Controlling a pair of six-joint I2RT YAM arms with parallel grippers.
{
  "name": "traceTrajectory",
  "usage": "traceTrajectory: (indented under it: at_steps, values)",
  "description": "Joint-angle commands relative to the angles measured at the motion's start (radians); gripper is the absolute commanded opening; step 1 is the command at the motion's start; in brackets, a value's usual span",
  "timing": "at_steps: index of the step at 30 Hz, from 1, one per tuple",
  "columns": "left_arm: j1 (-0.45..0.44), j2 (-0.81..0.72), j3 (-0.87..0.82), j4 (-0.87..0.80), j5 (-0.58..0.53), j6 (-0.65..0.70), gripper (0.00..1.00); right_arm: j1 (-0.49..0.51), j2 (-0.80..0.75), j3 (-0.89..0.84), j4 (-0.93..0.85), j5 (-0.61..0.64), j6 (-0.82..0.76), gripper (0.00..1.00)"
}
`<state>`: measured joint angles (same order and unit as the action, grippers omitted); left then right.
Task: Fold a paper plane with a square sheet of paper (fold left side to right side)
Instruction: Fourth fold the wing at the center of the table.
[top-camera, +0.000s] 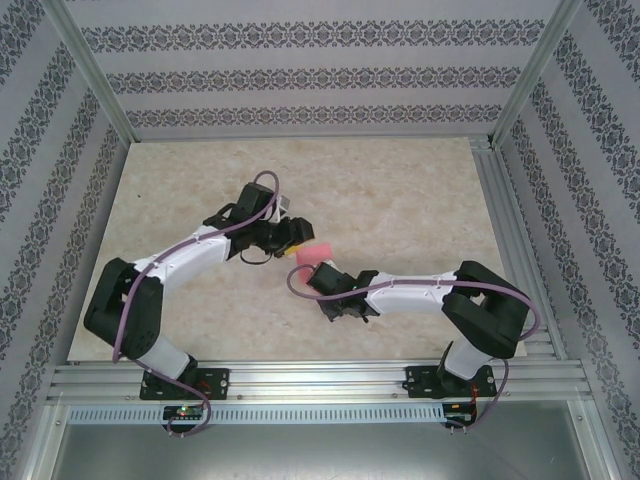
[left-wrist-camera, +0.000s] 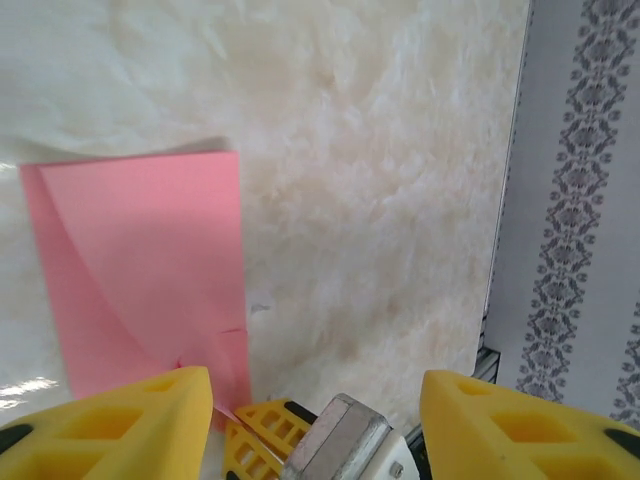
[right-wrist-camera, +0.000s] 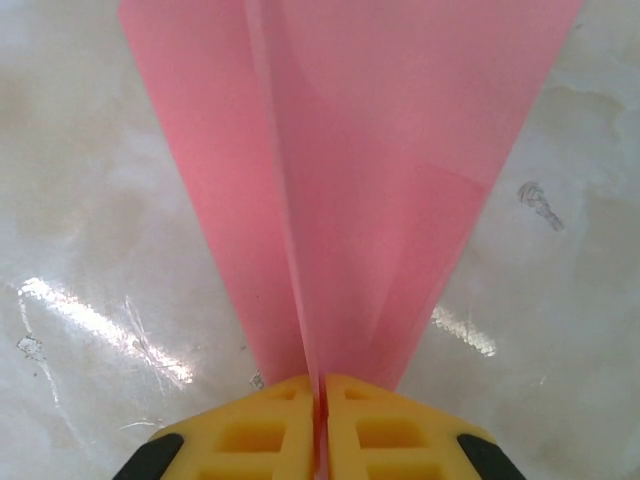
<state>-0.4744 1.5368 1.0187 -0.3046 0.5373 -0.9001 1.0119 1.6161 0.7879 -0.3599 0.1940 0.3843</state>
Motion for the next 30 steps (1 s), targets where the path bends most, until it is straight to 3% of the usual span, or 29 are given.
traceTrajectory:
  at_steps: [1,13,24,30]
  values:
    - [0.02,-0.026,-0.055,-0.002,-0.018,-0.004,0.58,-0.029,-0.024,-0.041,0.016,-0.071,0.013,0.1]
    - [-0.048,0.064,-0.175,0.158,0.019,-0.066,0.34,-0.156,-0.092,-0.112,0.129,-0.309,0.019,0.09]
    - [-0.141,0.209,-0.102,0.217,0.026,-0.093,0.25,-0.251,-0.112,-0.171,0.221,-0.448,0.043,0.09]
    - [-0.161,0.26,-0.074,0.225,0.027,-0.101,0.26,-0.277,-0.105,-0.185,0.249,-0.484,0.054,0.09]
